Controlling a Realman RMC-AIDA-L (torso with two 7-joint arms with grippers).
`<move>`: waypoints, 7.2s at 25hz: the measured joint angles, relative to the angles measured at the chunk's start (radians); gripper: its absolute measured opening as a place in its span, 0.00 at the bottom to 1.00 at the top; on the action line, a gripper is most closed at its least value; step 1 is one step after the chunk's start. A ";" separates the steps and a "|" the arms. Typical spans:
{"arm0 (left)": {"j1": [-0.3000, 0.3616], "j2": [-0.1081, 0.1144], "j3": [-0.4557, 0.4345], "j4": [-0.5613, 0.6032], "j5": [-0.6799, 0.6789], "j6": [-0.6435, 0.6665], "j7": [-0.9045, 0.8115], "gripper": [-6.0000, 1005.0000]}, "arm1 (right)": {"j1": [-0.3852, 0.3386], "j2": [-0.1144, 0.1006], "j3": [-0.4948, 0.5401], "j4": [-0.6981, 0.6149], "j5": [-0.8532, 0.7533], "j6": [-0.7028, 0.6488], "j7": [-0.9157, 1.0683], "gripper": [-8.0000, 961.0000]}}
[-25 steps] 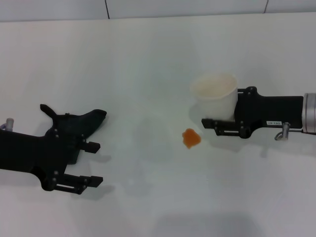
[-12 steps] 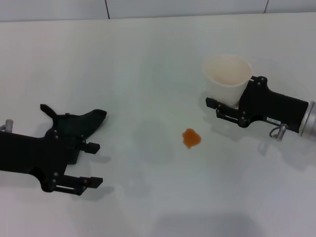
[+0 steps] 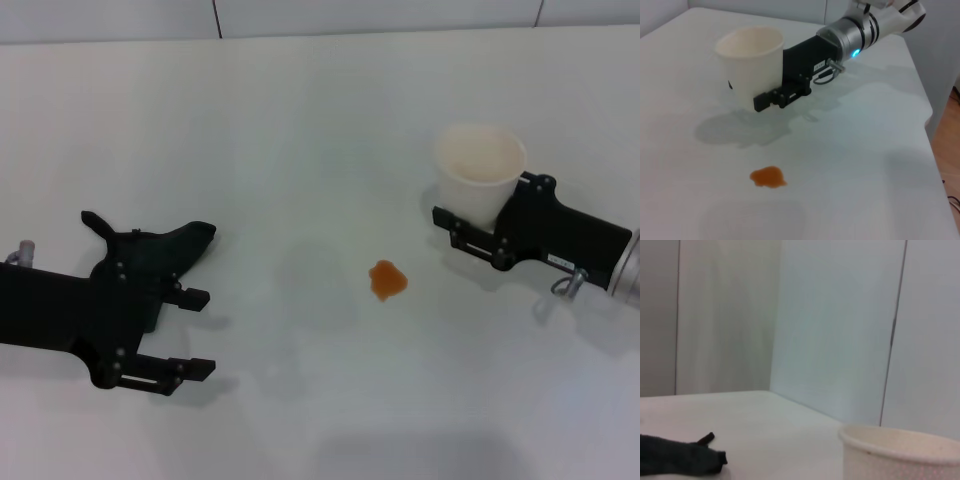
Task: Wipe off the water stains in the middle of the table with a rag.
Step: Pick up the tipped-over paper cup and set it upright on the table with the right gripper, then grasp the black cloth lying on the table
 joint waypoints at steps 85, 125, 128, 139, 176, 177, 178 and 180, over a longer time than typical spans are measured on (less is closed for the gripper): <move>0.035 0.001 -0.185 0.038 -0.070 0.003 -0.020 0.70 | -0.136 -0.152 0.353 -0.880 -0.915 -0.506 0.997 0.89; 0.039 0.016 -0.190 0.049 -0.082 -0.029 -0.024 0.70 | 0.137 -0.053 0.344 -0.895 -1.168 -0.469 1.165 0.88; 0.035 0.034 -0.190 0.080 -0.073 -0.061 -0.114 0.69 | 0.137 -0.053 0.346 -0.895 -1.168 -0.466 1.165 0.88; -0.106 0.036 -0.178 0.122 0.217 -0.105 -0.441 0.69 | 0.141 -0.040 0.338 -0.896 -1.169 -0.432 1.161 0.88; -0.223 -0.005 -0.012 -0.165 0.470 -0.391 -0.702 0.43 | 0.150 -0.026 0.311 -0.895 -1.177 -0.392 1.156 0.88; -0.223 -0.005 -0.009 -0.165 0.470 -0.395 -0.705 0.40 | 0.148 -0.026 0.311 -0.895 -1.177 -0.391 1.156 0.88; -0.223 -0.005 -0.009 -0.165 0.470 -0.397 -0.705 0.38 | 0.148 -0.026 0.311 -0.895 -1.177 -0.391 1.156 0.88; -0.225 -0.005 -0.011 -0.165 0.468 -0.398 -0.704 0.33 | 0.146 -0.026 0.311 -0.895 -1.177 -0.388 1.156 0.88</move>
